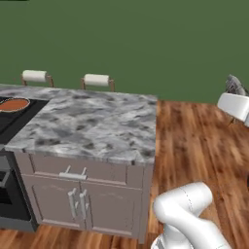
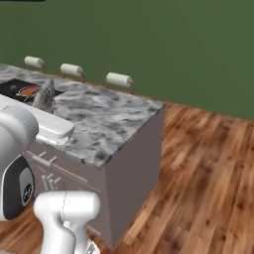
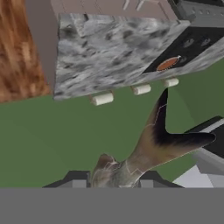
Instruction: Retrieve the fish from the fridge and place it on the saucepan with marinade on the stove.
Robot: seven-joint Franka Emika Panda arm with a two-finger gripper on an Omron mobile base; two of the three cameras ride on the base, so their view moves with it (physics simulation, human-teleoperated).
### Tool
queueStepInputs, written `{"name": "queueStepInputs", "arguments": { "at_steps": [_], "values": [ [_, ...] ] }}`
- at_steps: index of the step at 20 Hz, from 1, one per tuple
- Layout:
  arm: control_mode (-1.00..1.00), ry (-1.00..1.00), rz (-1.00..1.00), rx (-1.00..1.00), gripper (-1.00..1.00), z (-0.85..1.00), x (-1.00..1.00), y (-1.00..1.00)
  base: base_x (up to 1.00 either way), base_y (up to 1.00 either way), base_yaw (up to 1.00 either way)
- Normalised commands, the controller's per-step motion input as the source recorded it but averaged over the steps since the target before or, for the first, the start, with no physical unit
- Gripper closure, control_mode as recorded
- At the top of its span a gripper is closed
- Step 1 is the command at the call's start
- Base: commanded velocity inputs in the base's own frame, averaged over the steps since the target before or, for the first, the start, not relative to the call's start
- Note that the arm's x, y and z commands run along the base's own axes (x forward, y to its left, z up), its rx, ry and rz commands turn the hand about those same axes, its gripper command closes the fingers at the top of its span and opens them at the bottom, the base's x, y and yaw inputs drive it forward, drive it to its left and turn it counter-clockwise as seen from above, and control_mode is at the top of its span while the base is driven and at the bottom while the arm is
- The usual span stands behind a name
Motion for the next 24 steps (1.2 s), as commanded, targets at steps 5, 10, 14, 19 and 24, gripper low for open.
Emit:
{"name": "queueStepInputs", "arguments": {
  "at_steps": [5, 10, 14, 19, 24],
  "values": [
    [1.00, 0.00, 0.00, 0.00, 1.00, 0.00, 0.00, 0.00, 0.11, 1.00, 0.00],
    [1.00, 0.00, 0.00, 0.00, 1.00, 0.00, 0.00, 0.00, 0.39, 1.00, 0.00],
    [1.00, 0.00, 0.00, 0.00, 1.00, 0.00, 0.00, 0.00, 0.34, 1.00, 0.00],
    [1.00, 0.00, 0.00, 0.00, 1.00, 0.00, 0.00, 0.00, 0.30, 1.00, 0.00],
    [1.00, 0.00, 0.00, 0.00, 1.00, 0.00, 0.00, 0.00, 0.38, 0.99, -0.03]
  ]
}}
